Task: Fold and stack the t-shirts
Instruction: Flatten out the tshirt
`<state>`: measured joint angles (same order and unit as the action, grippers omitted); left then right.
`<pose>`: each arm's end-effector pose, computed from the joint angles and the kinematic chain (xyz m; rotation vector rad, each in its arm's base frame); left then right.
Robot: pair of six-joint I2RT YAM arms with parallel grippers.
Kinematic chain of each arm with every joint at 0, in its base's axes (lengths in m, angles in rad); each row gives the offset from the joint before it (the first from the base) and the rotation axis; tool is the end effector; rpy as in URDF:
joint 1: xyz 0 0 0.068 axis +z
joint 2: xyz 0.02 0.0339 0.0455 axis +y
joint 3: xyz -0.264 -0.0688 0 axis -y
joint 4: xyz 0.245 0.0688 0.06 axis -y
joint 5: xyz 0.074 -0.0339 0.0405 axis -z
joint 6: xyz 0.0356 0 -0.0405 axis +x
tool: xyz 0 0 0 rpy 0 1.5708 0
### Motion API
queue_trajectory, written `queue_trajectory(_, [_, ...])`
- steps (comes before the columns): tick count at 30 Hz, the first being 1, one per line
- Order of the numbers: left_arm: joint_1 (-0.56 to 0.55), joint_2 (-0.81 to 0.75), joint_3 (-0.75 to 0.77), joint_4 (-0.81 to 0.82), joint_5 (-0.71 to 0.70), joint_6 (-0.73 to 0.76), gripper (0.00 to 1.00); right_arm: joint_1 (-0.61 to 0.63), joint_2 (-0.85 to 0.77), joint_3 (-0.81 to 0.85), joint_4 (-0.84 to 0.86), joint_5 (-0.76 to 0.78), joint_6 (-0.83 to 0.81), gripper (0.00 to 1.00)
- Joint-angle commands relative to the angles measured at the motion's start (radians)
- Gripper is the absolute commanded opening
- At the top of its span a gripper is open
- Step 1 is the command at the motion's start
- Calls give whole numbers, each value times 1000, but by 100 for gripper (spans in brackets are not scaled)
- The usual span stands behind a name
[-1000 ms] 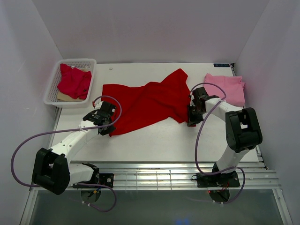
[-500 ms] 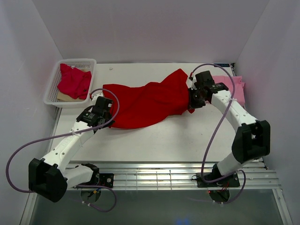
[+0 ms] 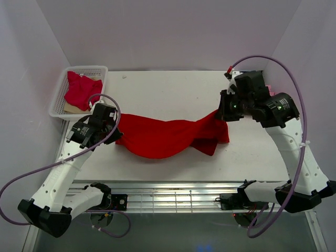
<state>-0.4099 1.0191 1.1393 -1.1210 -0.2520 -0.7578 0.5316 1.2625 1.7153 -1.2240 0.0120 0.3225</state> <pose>0.1651 -0.0621 0.3360 -0.5300 2.4738 -0.1411 0.1834 0.1074 0.4498 -0.2422 2.3661 0.4033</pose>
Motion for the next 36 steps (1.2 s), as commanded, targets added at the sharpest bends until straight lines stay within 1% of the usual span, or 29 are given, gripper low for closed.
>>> queue_trajectory(1, [-4, 19, 82, -76, 19, -25, 0, 7, 21, 109, -86, 11, 61, 8])
queue_trajectory(4, [-4, 64, 82, -28, -4, 14, 0, 7, 69, 57, -39, 70, 33, 8])
queue_trajectory(5, [-4, 119, 85, 16, -7, 27, 0, 1, 81, 29, -4, 78, 21, 8])
queue_trajectory(6, [-4, 154, 95, 47, -9, 47, 0, -8, 90, -24, 86, 77, 4, 8])
queue_trajectory(7, [-4, 192, 114, 99, -15, 86, 0, -21, 125, -45, 133, 60, -17, 8])
queue_trajectory(8, [-3, 281, 173, 121, -21, 104, 0, -63, 149, -57, 174, 43, -28, 8])
queue_trajectory(10, [5, 381, 264, 157, -33, 147, 0, -110, 228, -51, 292, 4, -49, 8])
queue_trajectory(11, [14, 488, 375, 180, -35, 187, 0, -158, 262, -31, 322, -3, -56, 8])
queue_trajectory(12, [22, 545, 440, 188, -33, 207, 0, -182, 296, -1, 343, -36, -62, 8])
queue_trajectory(13, [29, 602, 512, 190, -26, 228, 0, -202, 377, 89, 372, -62, -69, 8])
queue_trajectory(14, [46, 660, 675, 188, -26, 271, 0, -243, 424, 155, 373, -84, -79, 8])
queue_trajectory(15, [55, 778, 770, 182, -20, 290, 0, -266, 472, 232, 370, -108, -80, 8])
queue_trajectory(16, [69, 842, 880, 143, -9, 302, 0, -283, 570, 404, 365, -150, -77, 8])
queue_trajectory(17, [98, 911, 1012, 113, 8, 320, 0, -315, 621, 502, 356, -179, -66, 8])
queue_trajectory(18, [111, 1031, 1276, 86, 14, 325, 0, -332, 662, 594, 353, -204, -54, 8])
queue_trajectory(19, [134, 1029, 1304, 149, 51, 301, 0, -349, 736, 681, 360, -272, -39, 8])
queue_trajectory(20, [187, 1015, 1288, 200, 173, 281, 0, -382, 756, 781, 418, -315, 7, 8])
queue_trajectory(21, [204, 994, 1287, 237, 198, 241, 0, -401, 740, 777, 476, -393, 36, 8])
queue_trajectory(22, [213, 981, 1289, 301, 197, 235, 0, -415, 712, 739, 550, -424, 67, 8])
queue_trajectory(23, [224, 964, 1287, 337, 198, 235, 0, -441, 672, 607, 725, -450, 99, 8])
queue_trajectory(24, [232, 946, 1277, 383, 218, 236, 0, -452, 591, 539, 806, -464, 154, 8])
queue_trajectory(25, [241, 899, 1240, 474, 246, 235, 0, -459, 562, 486, 866, -465, 167, 8])
queue_trajectory(26, [255, 877, 1222, 512, 263, 232, 0, -472, 542, 463, 895, -460, 171, 8])
queue_trajectory(27, [255, 857, 1205, 545, 304, 241, 0, -478, 532, 480, 896, -460, 164, 8])
queue_trajectory(28, [256, 836, 1173, 593, 312, 248, 0, -484, 534, 501, 882, -468, 159, 8])
queue_trajectory(30, [256, 782, 1136, 627, 324, 265, 0, -489, 523, 536, 859, -486, 148, 8])
queue_trajectory(32, [258, 730, 1059, 670, 347, 287, 0, -489, 503, 517, 863, -524, 144, 8])
queue_trajectory(34, [257, 701, 989, 688, 382, 305, 0, -490, 453, 428, 876, -550, 133, 8])
queue_trajectory(36, [256, 646, 851, 690, 384, 313, 0, -489, 373, 324, 889, -557, 112, 8])
